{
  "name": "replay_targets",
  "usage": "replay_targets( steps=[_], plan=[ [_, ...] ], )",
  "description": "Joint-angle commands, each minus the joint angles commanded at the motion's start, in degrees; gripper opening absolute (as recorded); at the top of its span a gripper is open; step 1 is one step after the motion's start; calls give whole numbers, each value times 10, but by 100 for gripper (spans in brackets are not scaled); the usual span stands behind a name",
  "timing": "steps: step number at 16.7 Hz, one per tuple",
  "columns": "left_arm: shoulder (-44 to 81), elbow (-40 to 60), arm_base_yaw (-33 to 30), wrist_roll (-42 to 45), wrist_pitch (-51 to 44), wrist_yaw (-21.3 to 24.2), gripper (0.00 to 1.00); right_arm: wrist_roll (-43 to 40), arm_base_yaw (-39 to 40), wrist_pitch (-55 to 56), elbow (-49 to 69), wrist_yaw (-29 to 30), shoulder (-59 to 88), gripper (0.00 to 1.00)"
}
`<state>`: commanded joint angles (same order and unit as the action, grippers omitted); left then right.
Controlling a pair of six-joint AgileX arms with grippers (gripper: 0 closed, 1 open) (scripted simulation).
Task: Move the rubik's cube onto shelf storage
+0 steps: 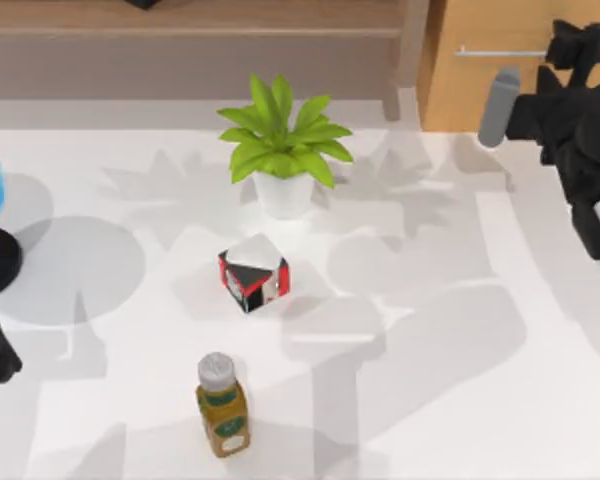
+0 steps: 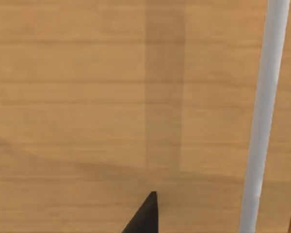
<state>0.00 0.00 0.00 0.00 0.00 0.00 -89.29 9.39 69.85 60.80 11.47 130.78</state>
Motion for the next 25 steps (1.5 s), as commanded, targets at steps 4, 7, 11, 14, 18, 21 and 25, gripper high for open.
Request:
replay_targets(
  steps=[4,7,11,14,18,21,25],
  plan=[
    [0,0,0,0,0,0,100,0,0,0,0,0,0,17],
    [0,0,0,0,0,0,100,0,0,0,0,0,0,0],
    [0,0,0,0,0,0,100,0,0,0,0,0,0,0],
    [0,0,0,0,0,0,100,0,0,0,0,0,0,0],
    [0,0,0,0,0,0,100,4,4,14,-24,4,-14,0],
    [0,0,0,0,0,0,100,4,11,48,-94,12,-41,0],
    [0,0,0,0,0,0,100,3,22,89,-163,20,-70,0]
  ],
)
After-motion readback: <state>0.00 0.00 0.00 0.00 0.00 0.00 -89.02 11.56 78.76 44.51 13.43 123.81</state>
